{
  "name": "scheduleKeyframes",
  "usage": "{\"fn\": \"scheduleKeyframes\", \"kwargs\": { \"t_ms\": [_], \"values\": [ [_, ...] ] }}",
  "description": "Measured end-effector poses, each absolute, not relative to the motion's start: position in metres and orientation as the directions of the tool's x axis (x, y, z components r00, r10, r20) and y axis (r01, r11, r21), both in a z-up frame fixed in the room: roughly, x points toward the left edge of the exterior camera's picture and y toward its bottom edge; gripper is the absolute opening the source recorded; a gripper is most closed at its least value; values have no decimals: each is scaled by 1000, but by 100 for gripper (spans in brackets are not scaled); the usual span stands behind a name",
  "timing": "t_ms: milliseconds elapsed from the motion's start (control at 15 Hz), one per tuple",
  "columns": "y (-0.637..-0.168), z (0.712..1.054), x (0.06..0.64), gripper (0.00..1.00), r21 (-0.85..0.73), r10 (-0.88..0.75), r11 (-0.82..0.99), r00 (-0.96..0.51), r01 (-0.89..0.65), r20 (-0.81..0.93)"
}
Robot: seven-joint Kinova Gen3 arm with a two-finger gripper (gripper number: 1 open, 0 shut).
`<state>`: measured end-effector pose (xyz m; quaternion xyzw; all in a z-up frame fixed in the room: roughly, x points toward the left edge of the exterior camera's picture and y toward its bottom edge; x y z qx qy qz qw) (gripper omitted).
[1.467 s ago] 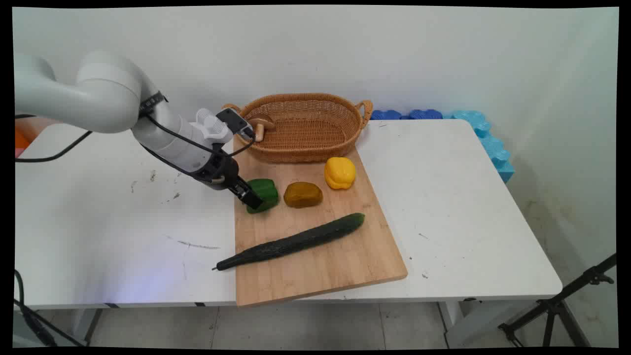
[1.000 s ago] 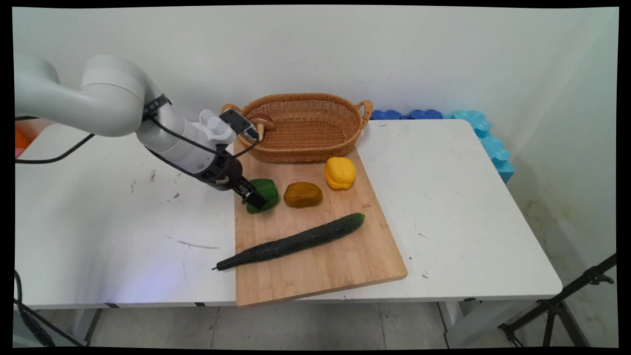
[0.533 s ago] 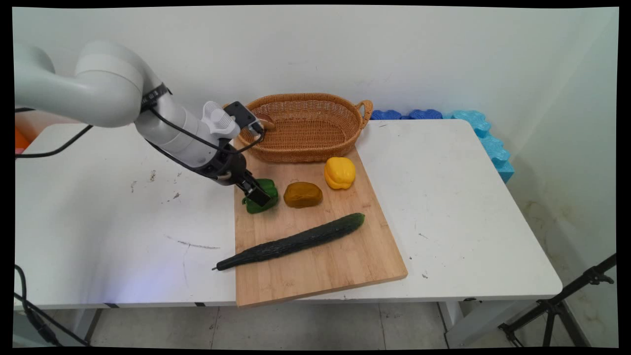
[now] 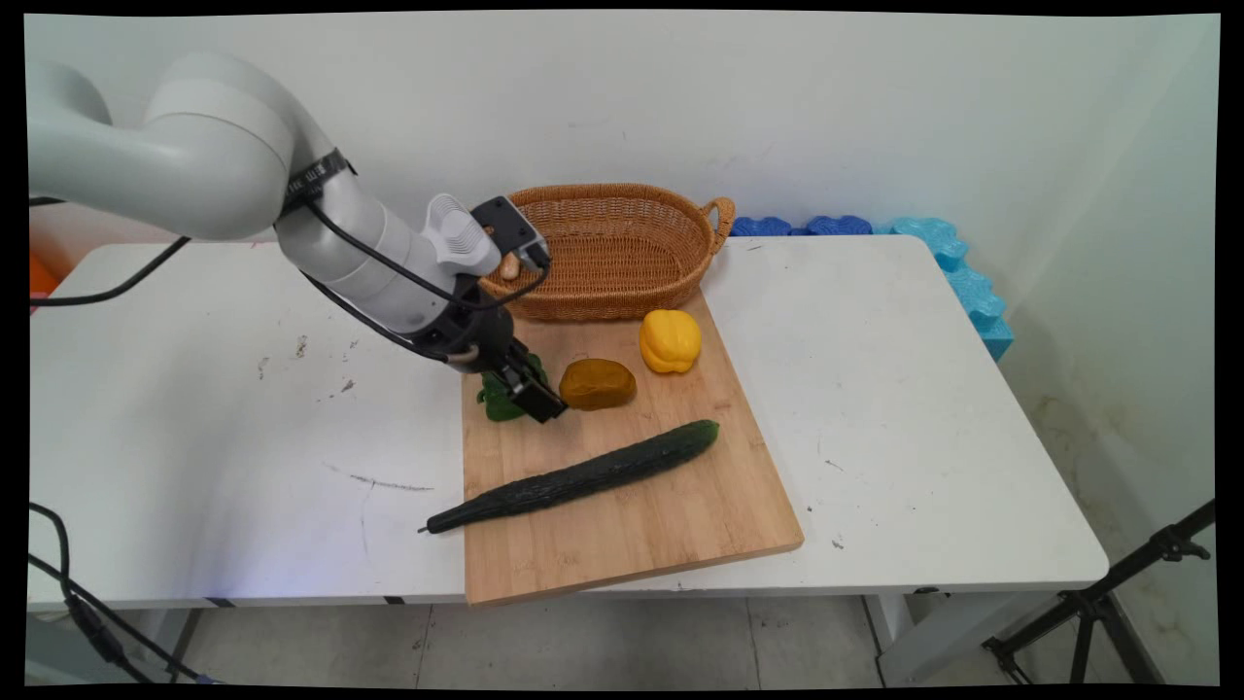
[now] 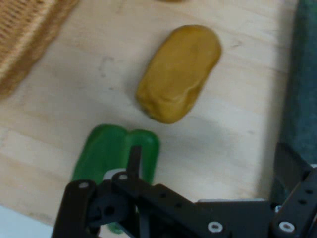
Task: Pick up the cucumber from the cutting board
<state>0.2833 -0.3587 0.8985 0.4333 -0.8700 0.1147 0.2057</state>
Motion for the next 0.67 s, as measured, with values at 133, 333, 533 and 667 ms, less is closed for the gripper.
{"fn": "scheduleKeyframes", "kwargs": {
  "t_ms": [133,333,533,667],
  "values": [
    [-353,900,274,100,-7,-701,615,-550,-789,455],
    [-345,897,262,100,15,-692,636,-562,-771,453],
    [-339,889,252,100,28,-680,657,-576,-753,454],
    [-337,883,249,100,30,-670,669,-586,-742,455]
  ]
}}
